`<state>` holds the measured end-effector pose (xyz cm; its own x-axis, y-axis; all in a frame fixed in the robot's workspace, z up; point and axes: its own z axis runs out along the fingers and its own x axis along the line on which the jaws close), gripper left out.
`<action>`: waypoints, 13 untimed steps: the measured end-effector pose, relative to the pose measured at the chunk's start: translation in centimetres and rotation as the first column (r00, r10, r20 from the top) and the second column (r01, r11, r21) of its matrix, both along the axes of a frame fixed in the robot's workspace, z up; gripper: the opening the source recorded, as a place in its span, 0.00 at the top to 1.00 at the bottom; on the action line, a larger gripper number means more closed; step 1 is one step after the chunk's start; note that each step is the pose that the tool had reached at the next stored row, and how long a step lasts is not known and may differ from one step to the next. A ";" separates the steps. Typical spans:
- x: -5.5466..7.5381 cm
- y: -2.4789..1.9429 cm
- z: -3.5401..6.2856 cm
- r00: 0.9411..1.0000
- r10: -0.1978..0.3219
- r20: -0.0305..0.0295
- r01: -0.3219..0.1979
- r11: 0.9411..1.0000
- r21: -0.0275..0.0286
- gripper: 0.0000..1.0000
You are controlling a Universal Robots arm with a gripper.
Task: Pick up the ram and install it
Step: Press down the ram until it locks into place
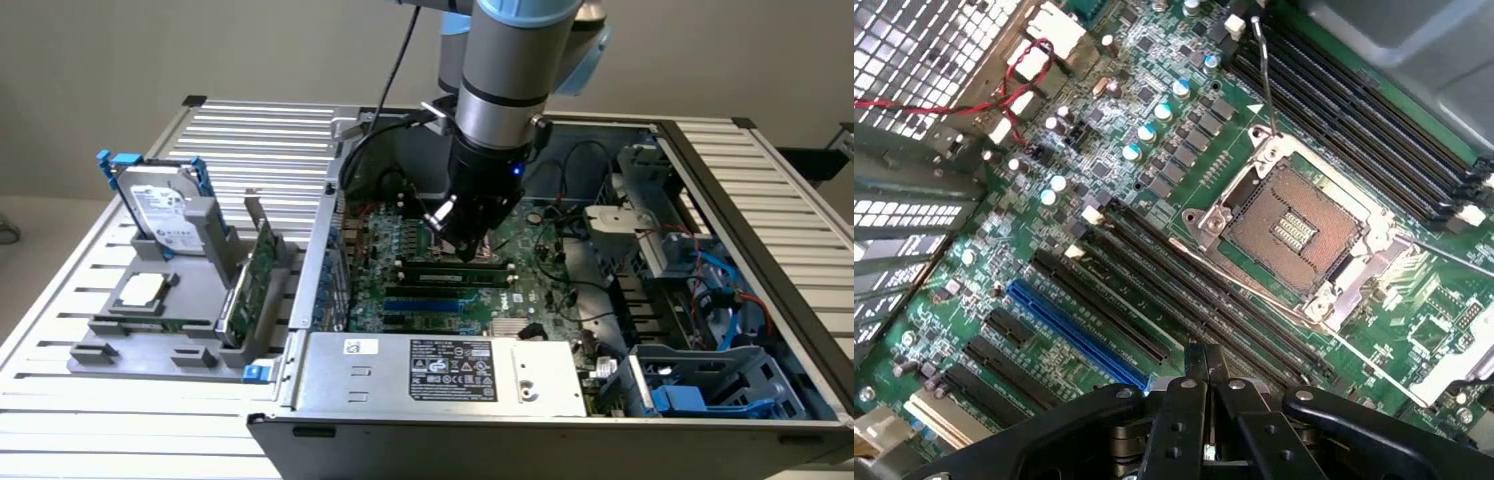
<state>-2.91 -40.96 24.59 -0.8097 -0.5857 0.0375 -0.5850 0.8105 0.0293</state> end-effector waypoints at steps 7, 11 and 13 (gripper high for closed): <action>0.0 0.00 -0.06 0.994 -0.108 0.001 0.108 0.994 0.000 0.89; 0.0 0.00 -0.09 0.986 -0.169 0.001 0.169 0.986 0.000 0.89; 0.0 0.00 -0.11 0.980 -0.199 0.002 0.199 0.980 0.000 0.89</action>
<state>-2.91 -40.95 24.48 -0.9101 -0.4129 0.0361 -0.4121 0.9107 0.0286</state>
